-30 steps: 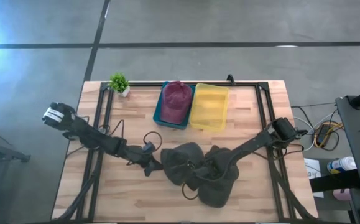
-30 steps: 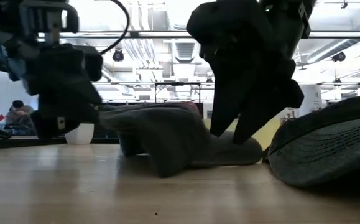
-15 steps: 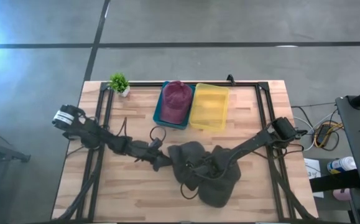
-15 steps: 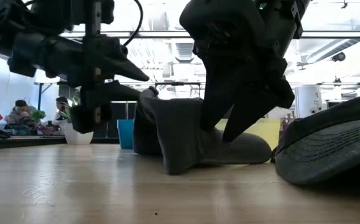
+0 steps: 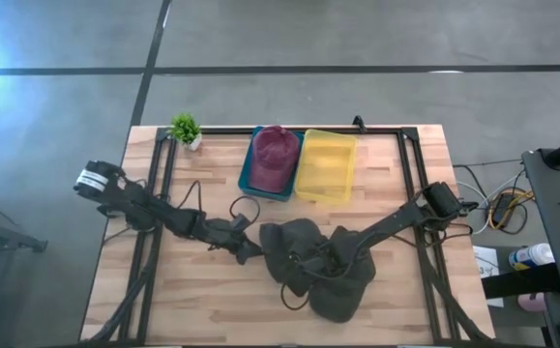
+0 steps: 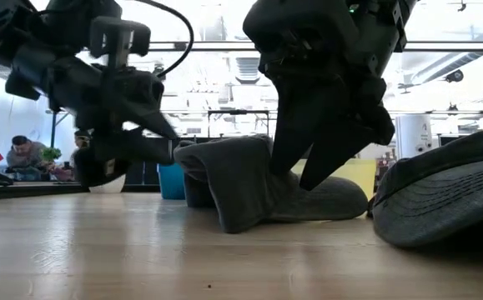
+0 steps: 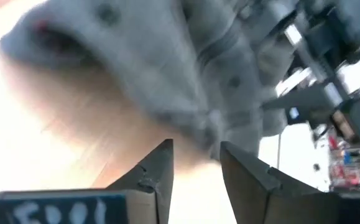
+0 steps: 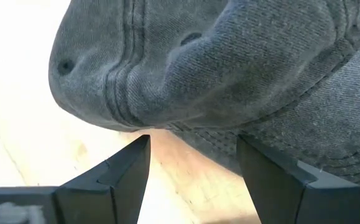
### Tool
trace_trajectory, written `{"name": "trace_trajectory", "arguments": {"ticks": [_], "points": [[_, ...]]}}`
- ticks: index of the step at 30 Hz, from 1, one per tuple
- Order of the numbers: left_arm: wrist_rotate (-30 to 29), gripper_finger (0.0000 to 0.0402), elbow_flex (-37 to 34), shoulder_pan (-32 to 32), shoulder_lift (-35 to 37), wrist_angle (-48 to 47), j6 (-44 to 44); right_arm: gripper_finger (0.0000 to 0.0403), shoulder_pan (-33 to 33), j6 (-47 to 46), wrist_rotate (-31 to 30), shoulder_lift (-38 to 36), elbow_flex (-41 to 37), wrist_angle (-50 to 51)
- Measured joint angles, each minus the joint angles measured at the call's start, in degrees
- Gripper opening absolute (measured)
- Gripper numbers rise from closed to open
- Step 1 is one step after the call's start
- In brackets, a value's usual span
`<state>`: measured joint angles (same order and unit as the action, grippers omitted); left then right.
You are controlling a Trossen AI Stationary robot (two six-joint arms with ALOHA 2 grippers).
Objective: Pick & Place hat
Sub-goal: Put the left black cap into the yellow bin
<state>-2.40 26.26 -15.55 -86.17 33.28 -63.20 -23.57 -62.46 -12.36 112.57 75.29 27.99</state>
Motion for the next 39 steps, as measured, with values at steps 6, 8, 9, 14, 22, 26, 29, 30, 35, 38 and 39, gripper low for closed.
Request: {"name": "trace_trajectory", "arguments": {"ticks": [6,8,9,14,22,26,29,30,35,38,39], "points": [[-1.0,0.017,0.1,0.0,7.0,-3.5,0.9,0.0233,0.0,1.1,0.1,0.0,0.0,0.1],[-2.6,0.018,0.1,0.0,8.1,-7.3,1.7,0.0233,0.0,1.2,0.2,0.0,0.0,0.0],[-2.7,0.0184,0.1,0.0,8.2,-9.2,1.8,0.0233,0.0,1.2,0.2,0.0,0.0,0.1],[-1.6,0.0193,0.0,-0.3,6.2,-10.5,0.9,0.0233,0.3,1.2,0.3,0.0,0.0,0.0],[-1.6,0.0193,0.2,-0.2,3.1,-4.7,0.8,0.0233,1.1,1.2,0.3,0.0,0.0,-0.1],[-1.2,0.0193,0.2,-0.2,1.0,-3.3,0.4,0.0233,1.5,1.2,0.4,0.0,0.0,-0.4],[-1.3,0.0193,0.2,-0.2,-0.5,0.6,0.3,0.0233,1.7,1.4,0.4,0.0,0.0,-0.5],[-1.6,0.0193,0.2,-0.1,-0.9,2.1,0.5,0.0233,1.7,1.4,0.4,0.0,0.0,-0.6],[-2.2,0.0193,0.2,0.3,-2.6,3.9,0.8,0.0233,1.9,1.7,0.7,0.0,0.0,-1.0],[-3.1,0.0193,0.2,0.4,-3.6,4.7,1.1,0.0233,1.9,2.5,1.0,0.0,0.0,-2.2],[-3.9,0.0193,0.2,0.5,-3.9,5.1,1.1,0.0233,1.9,2.7,1.3,0.0,0.0,-2.5]]}}
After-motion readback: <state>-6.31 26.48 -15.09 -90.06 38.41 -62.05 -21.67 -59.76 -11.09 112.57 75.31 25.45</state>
